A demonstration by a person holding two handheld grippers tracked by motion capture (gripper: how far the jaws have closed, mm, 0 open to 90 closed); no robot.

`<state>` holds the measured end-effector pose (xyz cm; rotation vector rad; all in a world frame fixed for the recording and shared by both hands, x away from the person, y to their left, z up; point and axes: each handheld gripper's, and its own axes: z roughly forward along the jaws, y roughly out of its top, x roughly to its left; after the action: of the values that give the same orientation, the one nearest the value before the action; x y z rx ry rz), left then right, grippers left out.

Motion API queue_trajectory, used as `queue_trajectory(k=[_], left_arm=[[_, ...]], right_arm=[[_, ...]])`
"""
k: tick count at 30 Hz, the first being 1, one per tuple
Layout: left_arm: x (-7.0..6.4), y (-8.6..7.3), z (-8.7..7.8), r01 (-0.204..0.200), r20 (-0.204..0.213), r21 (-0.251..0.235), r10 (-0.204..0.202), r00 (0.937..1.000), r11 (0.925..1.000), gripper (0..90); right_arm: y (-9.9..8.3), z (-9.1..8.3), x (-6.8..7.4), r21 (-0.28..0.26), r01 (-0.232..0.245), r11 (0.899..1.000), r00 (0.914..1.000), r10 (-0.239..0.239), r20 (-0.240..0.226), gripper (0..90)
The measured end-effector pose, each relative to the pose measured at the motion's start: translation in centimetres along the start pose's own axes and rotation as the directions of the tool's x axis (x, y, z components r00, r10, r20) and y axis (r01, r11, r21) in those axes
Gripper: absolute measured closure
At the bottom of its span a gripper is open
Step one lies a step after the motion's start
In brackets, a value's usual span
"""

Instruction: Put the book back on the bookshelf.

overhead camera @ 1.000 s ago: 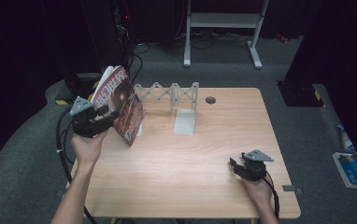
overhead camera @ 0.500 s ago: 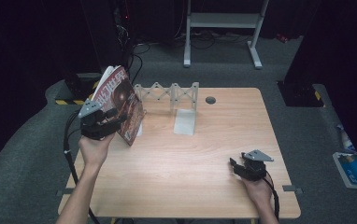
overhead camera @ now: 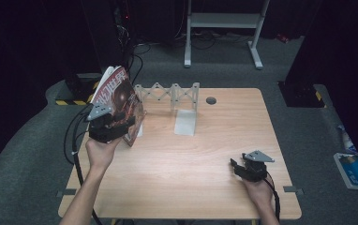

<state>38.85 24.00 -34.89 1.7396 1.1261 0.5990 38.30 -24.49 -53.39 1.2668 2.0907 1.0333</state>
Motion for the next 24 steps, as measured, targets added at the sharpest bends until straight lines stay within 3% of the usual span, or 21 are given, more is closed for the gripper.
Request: queue_trajectory(k=[10, 24], left_arm=[[-0.9, -0.2, 0.9, -0.020, 0.026, 0.023, 0.019, 0.9995, 0.9995, 50.8], [-1.6, -0.8, 1.5, -0.014, 0.056, 0.025, 0.012, 0.9984, 0.9996, 51.0]], right_arm=[[0.0, 0.0, 0.0, 0.000, 0.000, 1.000, 1.0000, 0.000, 0.000, 40.9], [0.0, 0.0, 0.0, 0.000, 0.000, 1.000, 1.0000, 0.000, 0.000, 40.9]])
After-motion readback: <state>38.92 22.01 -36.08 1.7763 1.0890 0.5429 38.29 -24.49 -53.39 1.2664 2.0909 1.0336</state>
